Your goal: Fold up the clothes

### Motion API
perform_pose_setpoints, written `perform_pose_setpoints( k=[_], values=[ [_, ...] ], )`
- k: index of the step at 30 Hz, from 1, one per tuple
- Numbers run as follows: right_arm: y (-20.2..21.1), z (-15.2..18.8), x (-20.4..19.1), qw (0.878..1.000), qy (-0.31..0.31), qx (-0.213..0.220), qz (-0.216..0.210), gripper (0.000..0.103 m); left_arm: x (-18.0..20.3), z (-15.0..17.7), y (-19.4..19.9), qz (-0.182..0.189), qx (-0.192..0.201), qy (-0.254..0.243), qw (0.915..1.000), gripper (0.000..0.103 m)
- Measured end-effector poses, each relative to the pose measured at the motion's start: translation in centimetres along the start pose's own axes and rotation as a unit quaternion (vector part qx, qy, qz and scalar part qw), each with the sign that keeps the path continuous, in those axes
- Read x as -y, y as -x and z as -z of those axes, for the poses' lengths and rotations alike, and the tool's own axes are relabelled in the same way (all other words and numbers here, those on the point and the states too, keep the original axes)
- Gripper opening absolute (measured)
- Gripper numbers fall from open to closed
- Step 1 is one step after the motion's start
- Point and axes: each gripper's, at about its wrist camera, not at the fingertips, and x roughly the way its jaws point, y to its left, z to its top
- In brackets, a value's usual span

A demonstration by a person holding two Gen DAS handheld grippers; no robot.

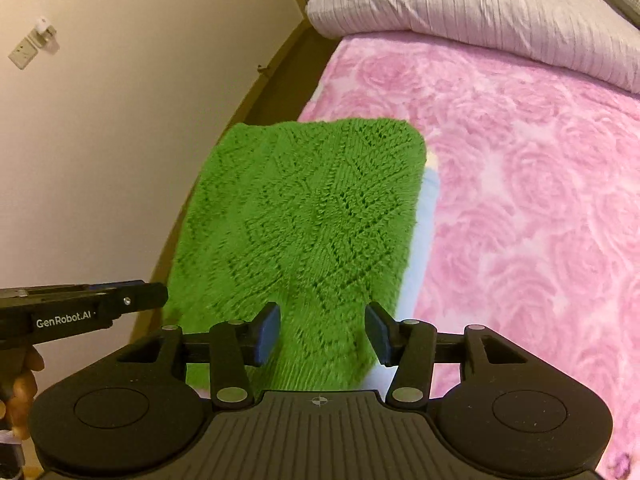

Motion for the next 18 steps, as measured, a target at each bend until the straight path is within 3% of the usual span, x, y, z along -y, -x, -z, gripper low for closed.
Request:
perform_pose_setpoints(
  k=[2,7,12,18],
  values=[
    [1.8,0.3,0.0,1.000,-0.003,0.009,-0.009,0.057,1.3,0.6,2.1,-0.013,0.015,0.001,0.9998,0.034],
    [6.5,1.4,-0.1,0.999,0.015,0.031,-0.035,0.057,4.5,2.9,7.0,-0.044,0.054,0.038,0.9968,0.046],
    [11.5,2.4,-0.1,0.994,0.084,0.043,-0.057,0.057,8.5,5.4,9.6,-0.096,0.063,0.070,0.9909,0.046],
    [17.1,4.6,1.1,0.984,0.162,0.070,-0.029,0.057,14.6,8.3,13.1,-0.154,0.089,0.094,0.9797,0.046]
  ],
)
